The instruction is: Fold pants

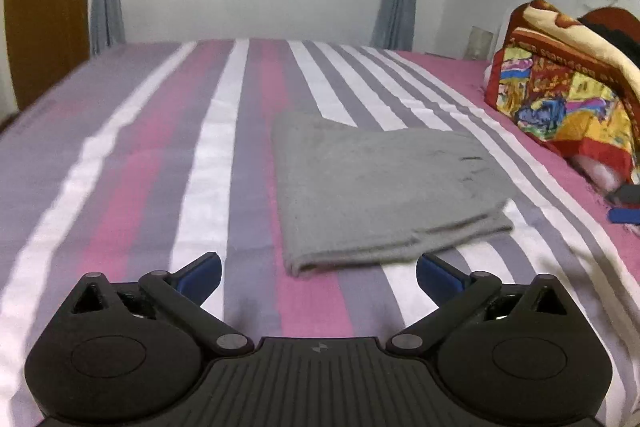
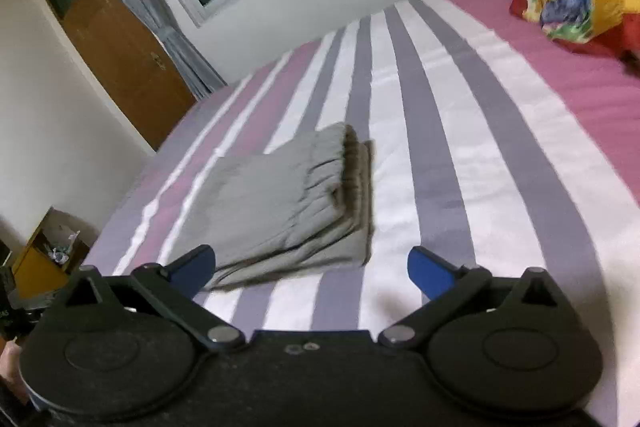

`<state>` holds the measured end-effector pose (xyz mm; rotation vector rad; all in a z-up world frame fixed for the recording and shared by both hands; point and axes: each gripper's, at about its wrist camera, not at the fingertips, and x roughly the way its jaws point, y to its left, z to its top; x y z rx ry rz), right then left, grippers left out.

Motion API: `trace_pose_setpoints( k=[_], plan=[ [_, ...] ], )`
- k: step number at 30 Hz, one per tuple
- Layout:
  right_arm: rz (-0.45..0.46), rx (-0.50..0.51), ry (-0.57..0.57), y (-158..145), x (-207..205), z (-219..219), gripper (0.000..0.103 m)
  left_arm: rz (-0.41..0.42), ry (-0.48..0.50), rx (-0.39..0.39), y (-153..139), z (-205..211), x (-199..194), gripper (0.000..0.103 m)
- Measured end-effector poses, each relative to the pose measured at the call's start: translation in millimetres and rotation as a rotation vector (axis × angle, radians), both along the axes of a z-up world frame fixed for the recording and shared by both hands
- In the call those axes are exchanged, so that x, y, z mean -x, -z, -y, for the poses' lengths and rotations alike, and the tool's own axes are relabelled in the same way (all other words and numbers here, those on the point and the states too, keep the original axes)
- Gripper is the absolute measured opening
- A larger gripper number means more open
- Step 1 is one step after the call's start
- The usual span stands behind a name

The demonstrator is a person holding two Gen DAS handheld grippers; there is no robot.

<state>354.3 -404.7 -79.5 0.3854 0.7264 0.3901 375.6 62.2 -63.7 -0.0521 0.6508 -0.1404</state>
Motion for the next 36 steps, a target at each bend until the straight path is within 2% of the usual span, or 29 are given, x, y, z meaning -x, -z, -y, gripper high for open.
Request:
trace_pose_setpoints(
  k=[2,4,9,13,17,21,25,36],
  plan=[
    [0.034,0.021,-0.016,-13.9,36.4,-4.4,0.103,0.028,-0.010,-0.051,-13.0,5.7,28.4,0.103],
    [0.060,0.062,-0.020,-27.2,68.7,-10.7,0.103,0.057,-0.019,-0.068,-26.6,8.2,59.8,0.103],
    [0.145,0.169,-0.003,-52.4,140.3,-31.5,0.103,0.115,-0.032,-0.017,-54.6,11.3,124.9,0.103],
    [0.205,0.207,0.011,-69.8,179.4,-49.3,0.103,0.180,-0.046,0.010,-76.1,9.2,167.4,0.103],
    [0.251,0.250,0.024,-87.9,206.4,-64.1,0.103,0.221,-0.050,0.016,-94.8,7.9,205.3,0.103],
    [0.309,0.247,0.019,-108.8,234.6,-72.3,0.103,0.252,-0.049,0.006,-106.7,9.4,239.3,0.103],
    [0.352,0.254,0.005,-123.2,257.0,-79.7,0.103,0.253,-0.044,0.025,-111.3,9.8,267.1,0.103],
    [0.395,0.268,0.016,-131.2,298.5,-88.7,0.103,0.269,-0.036,0.060,-118.0,13.8,316.3,0.103]
  ],
)
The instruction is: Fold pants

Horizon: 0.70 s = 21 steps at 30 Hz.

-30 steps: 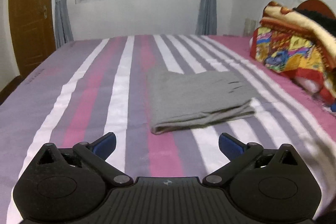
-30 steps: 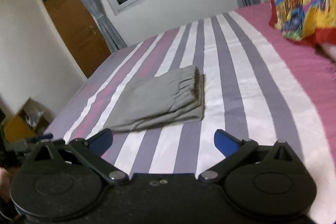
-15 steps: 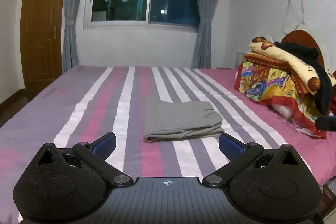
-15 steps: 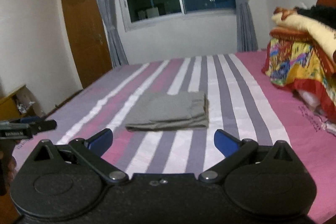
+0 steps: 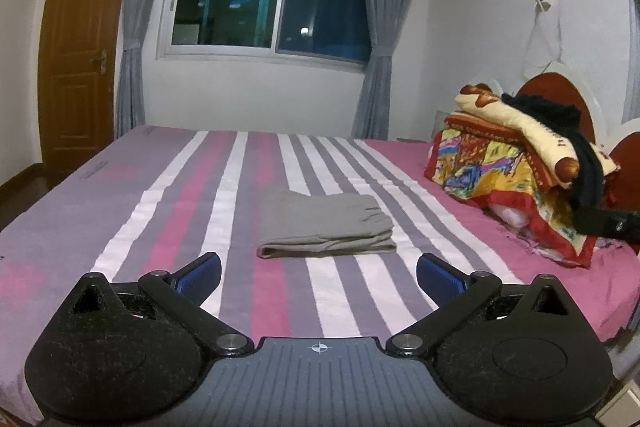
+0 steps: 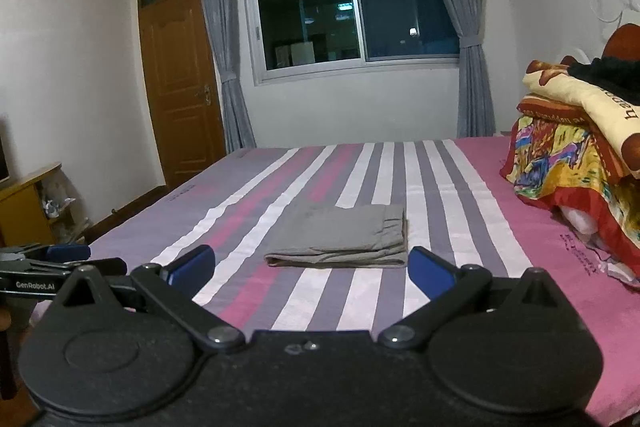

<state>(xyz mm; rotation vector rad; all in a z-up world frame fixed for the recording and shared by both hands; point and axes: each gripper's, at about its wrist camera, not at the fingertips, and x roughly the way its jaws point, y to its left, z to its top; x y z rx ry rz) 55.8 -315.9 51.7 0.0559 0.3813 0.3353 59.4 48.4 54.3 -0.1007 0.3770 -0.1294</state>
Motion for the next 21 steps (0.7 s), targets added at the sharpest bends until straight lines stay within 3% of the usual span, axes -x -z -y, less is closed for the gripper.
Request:
trace_pose_setpoints(
  k=[14,21],
  plan=[
    [0.072,0.032,0.037,-4.4,64.9,2.2,0.103,0.105,0.030,-0.030,-30.6,28.7,82.7,0.103],
    [0.104,0.031,0.036,-15.0,73.9,1.7,0.103,0.140,0.011,-0.016,-39.3,25.1,97.5,0.103]
  ],
)
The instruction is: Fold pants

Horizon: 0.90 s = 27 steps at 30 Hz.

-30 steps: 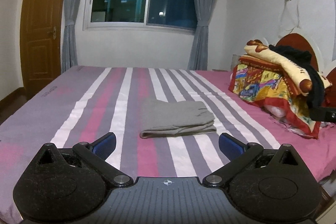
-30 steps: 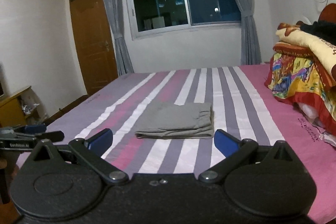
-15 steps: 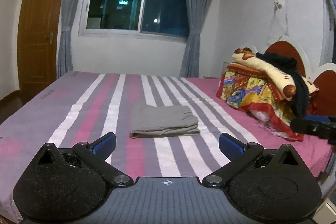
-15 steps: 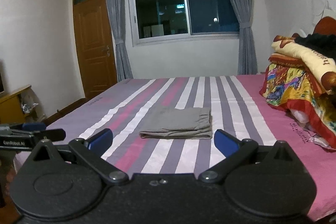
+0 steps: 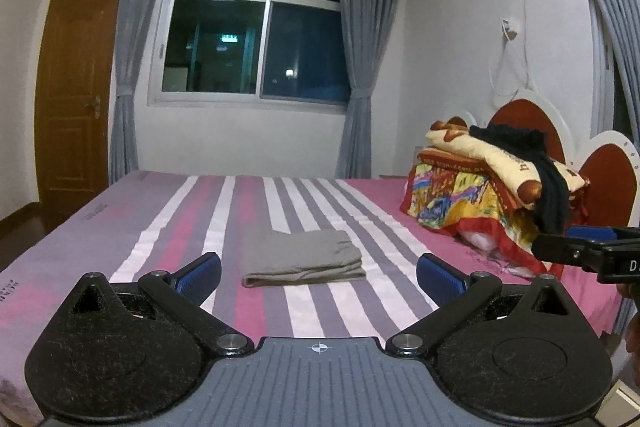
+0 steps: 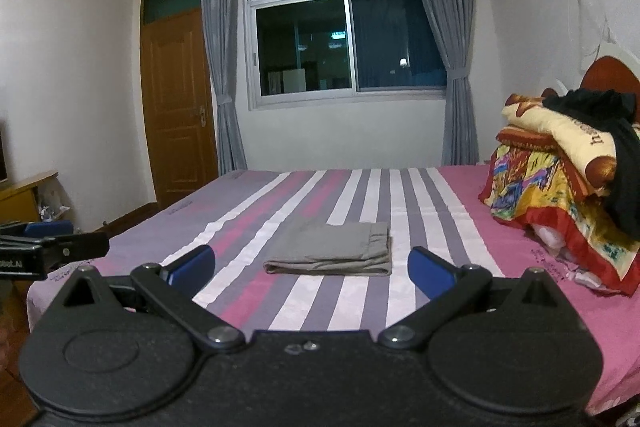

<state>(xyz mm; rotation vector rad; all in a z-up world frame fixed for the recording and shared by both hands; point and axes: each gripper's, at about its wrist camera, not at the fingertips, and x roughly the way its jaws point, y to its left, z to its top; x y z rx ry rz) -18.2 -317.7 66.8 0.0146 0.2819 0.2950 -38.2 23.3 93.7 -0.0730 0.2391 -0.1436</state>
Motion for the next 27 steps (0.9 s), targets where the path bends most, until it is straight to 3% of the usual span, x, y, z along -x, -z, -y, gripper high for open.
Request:
trace_pose_setpoints(
  k=[12,27],
  plan=[
    [0.003,0.019,-0.025,-0.2,-3.9,-19.8,0.103,-0.010,0.015,0.015,5.2,-3.8,-4.8,0.103],
    [0.008,0.016,-0.011,-2.8,-1.5,-14.5,0.103,-0.003,0.017,0.008,5.0,-4.7,-2.6,0.103]
  ],
)
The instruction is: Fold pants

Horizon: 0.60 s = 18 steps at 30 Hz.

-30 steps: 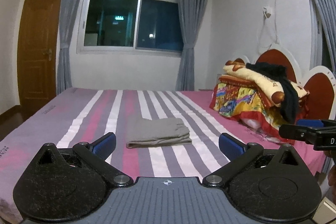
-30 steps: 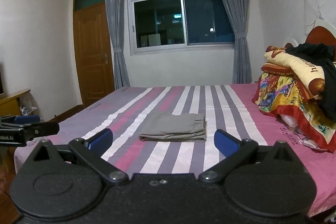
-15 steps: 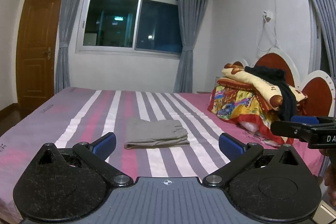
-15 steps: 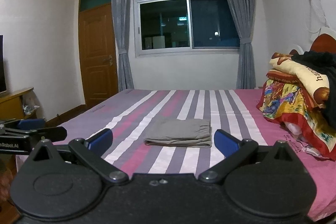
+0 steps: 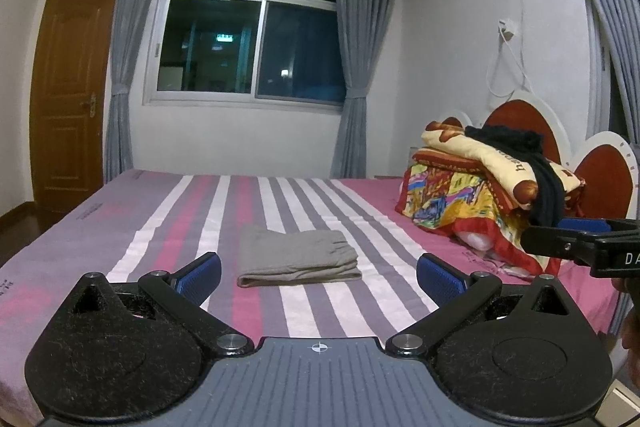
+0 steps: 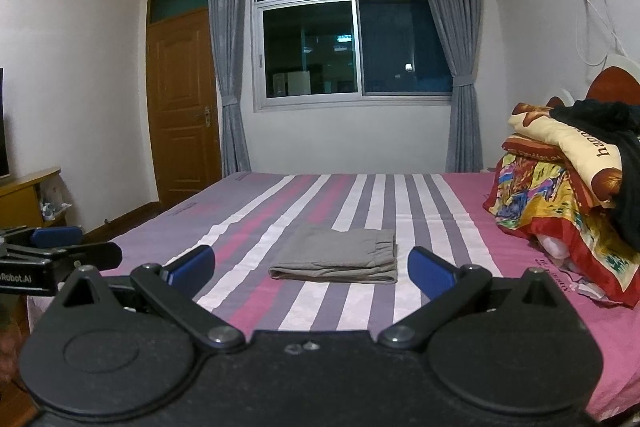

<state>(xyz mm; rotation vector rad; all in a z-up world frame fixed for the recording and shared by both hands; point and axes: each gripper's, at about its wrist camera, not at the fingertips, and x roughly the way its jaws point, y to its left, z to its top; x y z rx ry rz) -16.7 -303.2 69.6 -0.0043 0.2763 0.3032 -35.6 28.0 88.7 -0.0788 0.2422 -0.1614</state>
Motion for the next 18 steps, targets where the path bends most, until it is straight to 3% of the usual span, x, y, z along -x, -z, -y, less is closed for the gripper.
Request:
trace_pose_setpoints(
  k=[18],
  plan=[
    [0.009,0.008,0.002,-4.1,-0.8,-2.7,0.103,0.000,-0.004,0.000,-0.8,-2.8,0.3,0.103]
  ],
)
